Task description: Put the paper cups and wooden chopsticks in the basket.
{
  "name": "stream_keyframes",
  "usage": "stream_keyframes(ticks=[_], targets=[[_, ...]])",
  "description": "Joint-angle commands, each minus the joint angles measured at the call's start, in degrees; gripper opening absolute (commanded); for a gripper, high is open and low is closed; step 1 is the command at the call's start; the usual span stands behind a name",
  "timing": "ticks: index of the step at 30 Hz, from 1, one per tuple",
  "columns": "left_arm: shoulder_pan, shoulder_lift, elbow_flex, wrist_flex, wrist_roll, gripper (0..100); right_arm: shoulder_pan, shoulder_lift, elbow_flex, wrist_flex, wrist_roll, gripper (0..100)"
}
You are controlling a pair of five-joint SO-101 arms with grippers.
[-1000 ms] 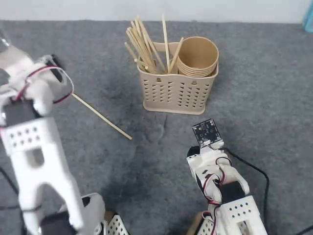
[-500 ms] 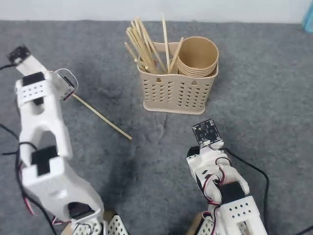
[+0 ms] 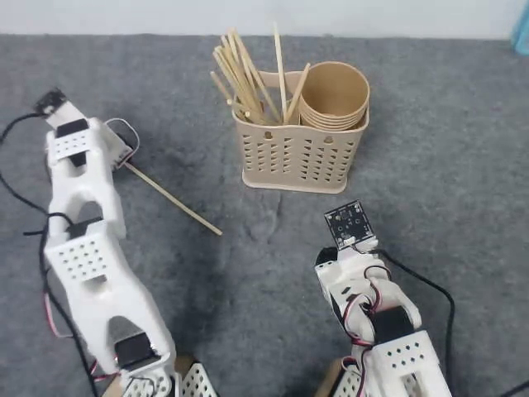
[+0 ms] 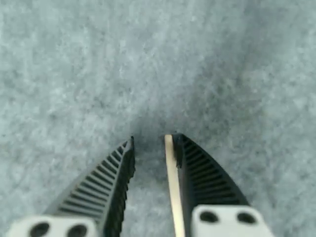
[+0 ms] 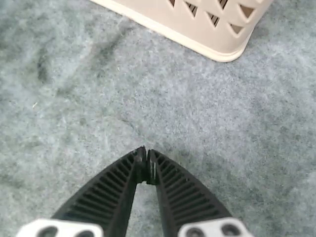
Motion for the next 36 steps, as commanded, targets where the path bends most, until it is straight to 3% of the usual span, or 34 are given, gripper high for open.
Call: stream_keyframes(ticks=[1, 5, 9, 14, 26, 31, 36], targets=[[0.70, 0.70, -3.47, 0.44, 0.62, 13, 0.57, -0.92, 1.14, -0.84, 1.41, 0.8], [2.02, 0.62, -3.91, 5.19, 0.62, 12, 0.57, -0.92, 1.14, -0.84, 1.41, 0.8], [2.90, 0.53, -4.62, 7.47, 0.53, 0, 0.57, -0.92, 1.14, -0.84, 1.41, 0.8], [2.55, 0.53, -8.48, 12.40, 0.62, 1, 0.57, -0.92, 1.14, -0.84, 1.41, 0.8], [2.55, 0.53, -35.38, 37.10, 0.26, 1, 0.57, -0.92, 1.14, -0.92, 1.41, 0.8], [0.62, 0.53, -44.97, 37.63, 0.26, 1, 0.57, -0.92, 1.14, -0.92, 1.41, 0.8], [-0.44, -1.05, -44.44, 37.71, -1.85, 1, 0.57, -0.84, 1.14, -1.01, 1.41, 0.8]])
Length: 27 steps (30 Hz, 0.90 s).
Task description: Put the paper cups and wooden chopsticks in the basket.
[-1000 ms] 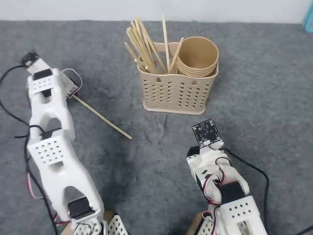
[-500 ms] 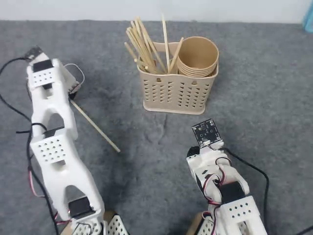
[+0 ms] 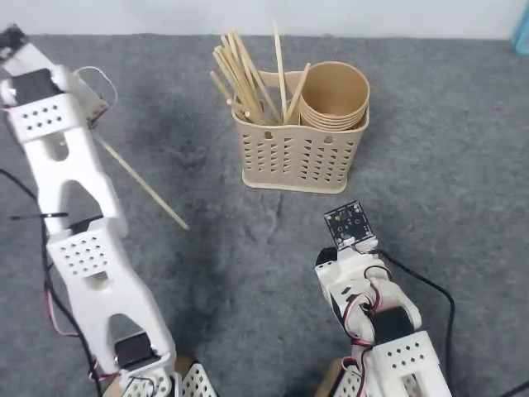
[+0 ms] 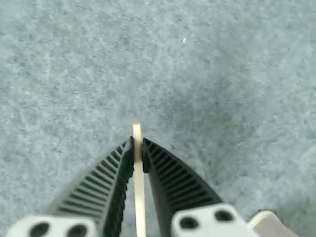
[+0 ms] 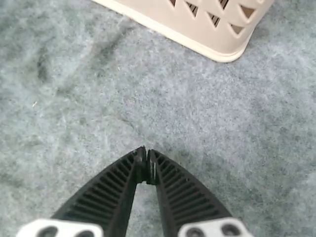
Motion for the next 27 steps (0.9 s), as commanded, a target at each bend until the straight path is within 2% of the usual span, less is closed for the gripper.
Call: stream_keyframes(ticks=[1, 7, 13, 20, 27], targets=[[-0.70, -4.04, 0.13, 2.37, -1.67, 1, 0.57, -0.84, 1.14, -1.01, 0.88, 0.8], [1.58, -22.15, 10.51, 2.20, -2.02, 1, 0.57, -0.84, 1.14, -1.27, 0.88, 0.8], [8.09, -39.30, 19.65, -1.14, -5.10, 1, 0.57, -0.75, 1.14, -1.10, 0.88, 0.8], [12.75, -51.52, 21.49, -17.58, -7.65, 1, 0.57, -0.75, 1.14, -1.01, 0.88, 0.8], [19.43, -57.49, 21.23, -32.35, -13.63, 1, 0.57, -0.75, 1.14, -0.92, 0.88, 0.8]])
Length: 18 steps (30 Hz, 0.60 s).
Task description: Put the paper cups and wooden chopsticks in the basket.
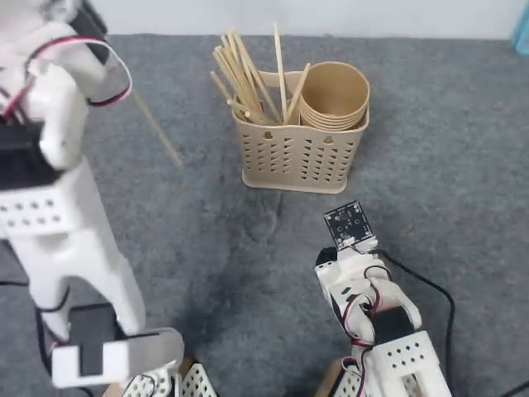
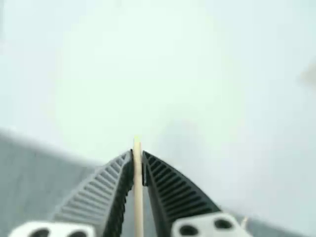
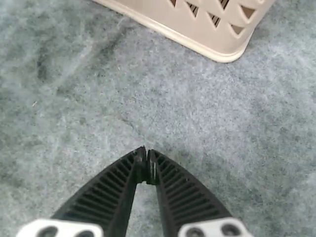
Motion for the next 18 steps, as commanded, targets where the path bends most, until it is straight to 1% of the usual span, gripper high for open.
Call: stream_keyframes(ticks=[1, 5, 12, 14, 18], targets=[[4.40, -4.22, -0.13, -9.05, -3.69, 1, 0.57, -0.75, 1.14, -0.92, 0.88, 0.8], [9.41, -4.57, 0.13, -17.49, -6.95, 1, 0.57, -0.75, 1.14, -0.92, 0.88, 0.8], [17.67, -4.48, 0.75, -25.67, -9.76, 1, 0.57, -0.75, 1.14, -0.84, 0.88, 0.8], [19.69, -4.48, 3.91, -29.63, -10.81, 1, 0.57, -0.75, 1.14, -0.84, 0.88, 0.8], [21.98, -5.01, 14.81, -41.23, -11.69, 1, 0.57, -0.75, 1.14, -0.84, 0.88, 0.8]])
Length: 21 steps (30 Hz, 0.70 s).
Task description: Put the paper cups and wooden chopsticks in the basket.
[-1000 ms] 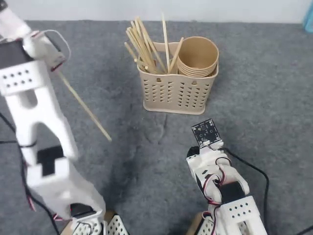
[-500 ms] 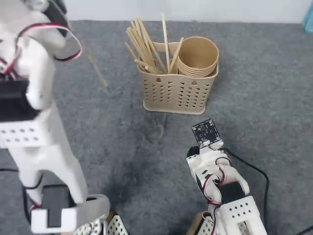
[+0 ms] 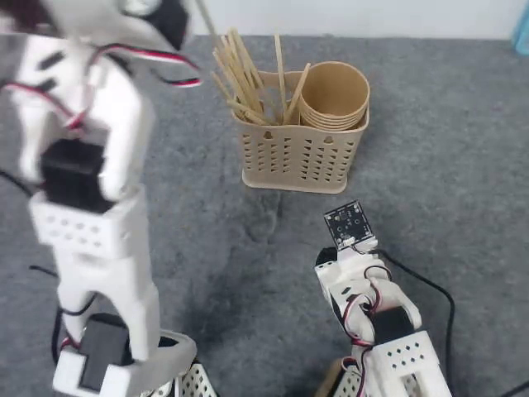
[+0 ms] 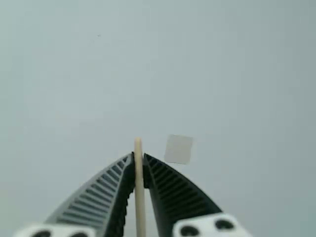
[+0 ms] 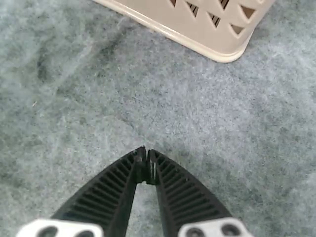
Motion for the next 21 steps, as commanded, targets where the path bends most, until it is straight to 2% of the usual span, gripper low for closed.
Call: stream_keyframes(ticks=[1, 7, 12, 21], targets=[[2.37, -2.20, 9.63, -11.52, -0.88, 1, 0.57, -0.75, 1.14, -0.84, 0.88, 0.8], [3.69, -9.14, 31.69, -25.49, -1.67, 1, 0.57, -0.75, 1.14, -0.84, 0.88, 0.8], [4.04, -15.82, 51.21, -40.88, -3.16, 1, 0.57, -0.92, 1.14, -0.84, 0.97, 0.8], [4.04, -16.62, 61.67, -41.93, -2.99, 1, 0.57, -0.84, 1.14, -0.84, 2.55, 0.8]])
